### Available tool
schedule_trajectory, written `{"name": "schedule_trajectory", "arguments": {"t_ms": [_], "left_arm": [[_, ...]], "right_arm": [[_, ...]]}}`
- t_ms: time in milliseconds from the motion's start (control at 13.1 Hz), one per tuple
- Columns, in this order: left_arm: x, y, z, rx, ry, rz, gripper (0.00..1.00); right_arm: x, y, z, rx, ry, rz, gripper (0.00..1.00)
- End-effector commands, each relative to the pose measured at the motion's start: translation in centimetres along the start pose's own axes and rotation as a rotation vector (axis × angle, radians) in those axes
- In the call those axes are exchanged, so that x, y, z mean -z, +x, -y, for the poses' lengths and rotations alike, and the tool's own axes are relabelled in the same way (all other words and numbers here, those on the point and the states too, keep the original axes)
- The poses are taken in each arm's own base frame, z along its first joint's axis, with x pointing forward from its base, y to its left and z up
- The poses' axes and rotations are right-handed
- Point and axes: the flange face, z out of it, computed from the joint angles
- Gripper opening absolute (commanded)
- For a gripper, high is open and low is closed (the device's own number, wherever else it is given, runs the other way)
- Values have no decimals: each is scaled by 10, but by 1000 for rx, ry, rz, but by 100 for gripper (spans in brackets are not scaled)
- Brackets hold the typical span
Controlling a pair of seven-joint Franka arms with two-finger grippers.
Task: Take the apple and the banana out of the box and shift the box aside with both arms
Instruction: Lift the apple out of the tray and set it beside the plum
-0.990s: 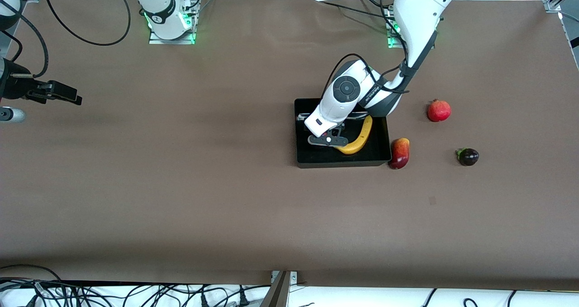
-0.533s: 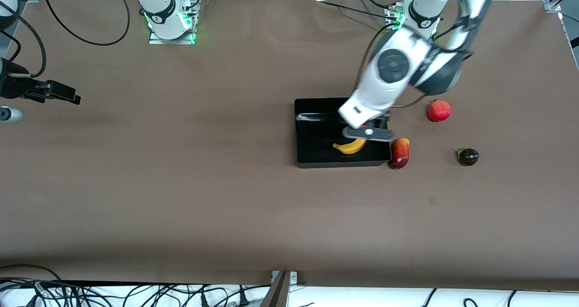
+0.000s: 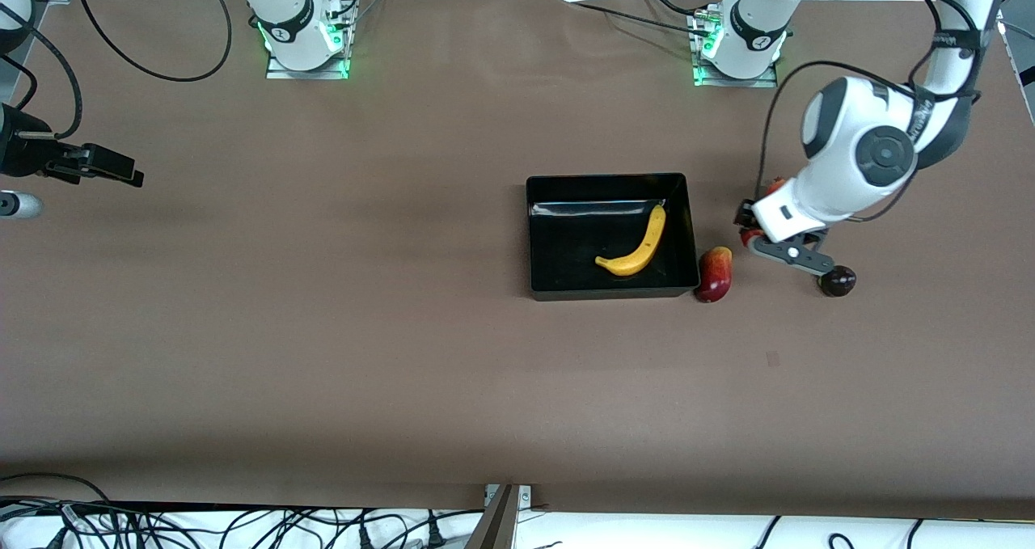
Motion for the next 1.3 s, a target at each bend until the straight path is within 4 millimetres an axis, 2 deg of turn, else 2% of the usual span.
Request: {"name": "schedule_trajectory", "arguments": {"t_ms": [0, 229, 381, 457, 533, 686, 762, 838, 990, 1067, 1143, 1219], "left_arm": [[-52, -9, 24, -32, -32, -2, 0], [-92, -9, 36, -10, -52, 2, 0], [-94, -8, 38, -8, -51, -8, 0], [-95, -9, 38, -8, -51, -6, 34], [-95, -8, 38, -7, -51, -6, 99], [-69, -7, 39, -9, -36, -15, 100], [-45, -9, 35, -9, -35, 1, 100], [-10, -6, 26, -23, -24, 5, 100], [53, 10, -35, -76, -42, 10, 100], [76, 14, -55, -43, -82, 2, 100], [88, 20, -83, -27, -102, -4, 100], [92, 24, -102, 5, -102, -9, 100]], "right_arm": [[3, 2, -2, 1, 4, 0, 100], [12, 2, 5, 4, 2, -23, 100], [17, 8, 7, 5, -4, -35, 100], [19, 7, 8, 7, -10, -36, 100], [19, 6, 7, 6, -11, -32, 100], [19, 6, 6, 7, -22, -36, 100], [20, 6, 5, 6, -39, -37, 100], [20, 6, 5, 8, -42, -37, 100], [20, 6, 7, 11, -44, -33, 100], [19, 6, 7, 10, -44, -30, 100], [19, 6, 7, 10, -44, -29, 100], [19, 5, 7, 9, -44, -27, 100]]}}
